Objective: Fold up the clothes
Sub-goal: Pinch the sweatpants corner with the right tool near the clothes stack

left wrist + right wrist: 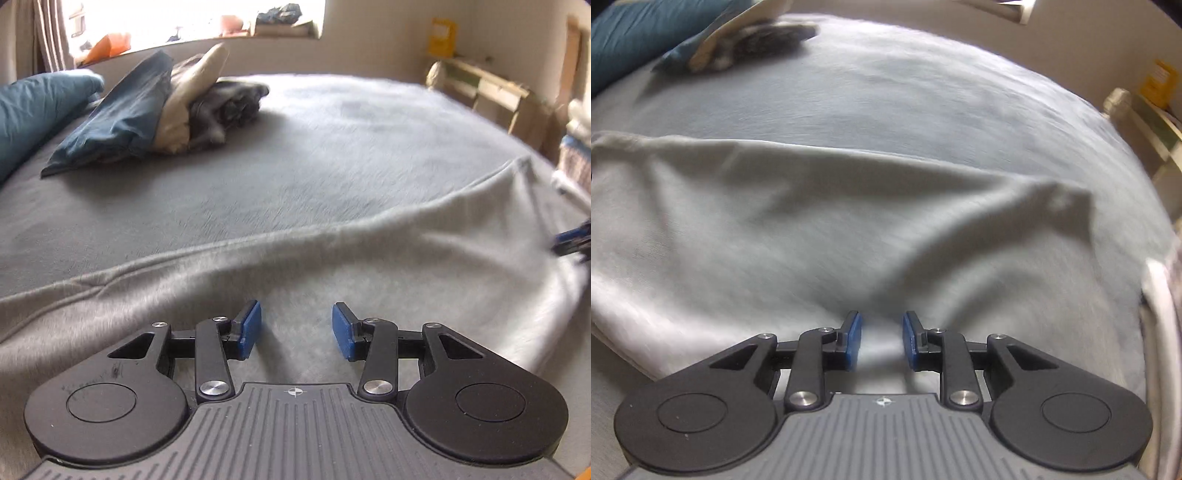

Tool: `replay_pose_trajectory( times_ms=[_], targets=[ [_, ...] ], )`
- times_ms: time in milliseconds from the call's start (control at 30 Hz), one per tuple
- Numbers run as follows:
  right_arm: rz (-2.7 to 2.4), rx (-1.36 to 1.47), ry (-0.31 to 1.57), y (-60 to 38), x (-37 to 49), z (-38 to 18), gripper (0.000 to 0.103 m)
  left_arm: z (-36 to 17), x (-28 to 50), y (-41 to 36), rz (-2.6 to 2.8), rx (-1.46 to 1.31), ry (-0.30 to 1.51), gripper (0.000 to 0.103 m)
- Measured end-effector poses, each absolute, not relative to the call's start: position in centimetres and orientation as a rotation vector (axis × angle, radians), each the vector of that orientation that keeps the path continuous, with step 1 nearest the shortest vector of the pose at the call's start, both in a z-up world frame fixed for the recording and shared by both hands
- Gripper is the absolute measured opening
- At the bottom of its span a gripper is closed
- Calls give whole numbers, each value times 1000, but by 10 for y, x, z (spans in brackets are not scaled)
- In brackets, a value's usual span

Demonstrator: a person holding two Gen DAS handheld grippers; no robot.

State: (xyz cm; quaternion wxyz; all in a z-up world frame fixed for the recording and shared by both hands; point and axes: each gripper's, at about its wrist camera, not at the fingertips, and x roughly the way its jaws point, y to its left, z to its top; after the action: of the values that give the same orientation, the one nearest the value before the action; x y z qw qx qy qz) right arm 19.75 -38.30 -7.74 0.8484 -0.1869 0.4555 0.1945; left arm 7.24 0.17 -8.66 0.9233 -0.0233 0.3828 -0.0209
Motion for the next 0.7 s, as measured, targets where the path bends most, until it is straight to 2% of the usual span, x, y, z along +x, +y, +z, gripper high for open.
replay_pose_trajectory(
  times_ms=[167, 333, 500, 700],
  targets=[
    [192, -328, 1002, -448, 202, -69, 25, -91, 74, 12, 27, -80, 806, 43],
    [243, -290, 899, -428, 217, -50, 26, -90, 75, 10, 70, -82, 810, 43],
    [364, -259, 885, -392, 257, -72, 25, -90, 74, 6, 96, -75, 816, 43],
    [111, -154, 863, -449, 324, -82, 25, -90, 75, 12, 108, -94, 825, 44]
  ],
)
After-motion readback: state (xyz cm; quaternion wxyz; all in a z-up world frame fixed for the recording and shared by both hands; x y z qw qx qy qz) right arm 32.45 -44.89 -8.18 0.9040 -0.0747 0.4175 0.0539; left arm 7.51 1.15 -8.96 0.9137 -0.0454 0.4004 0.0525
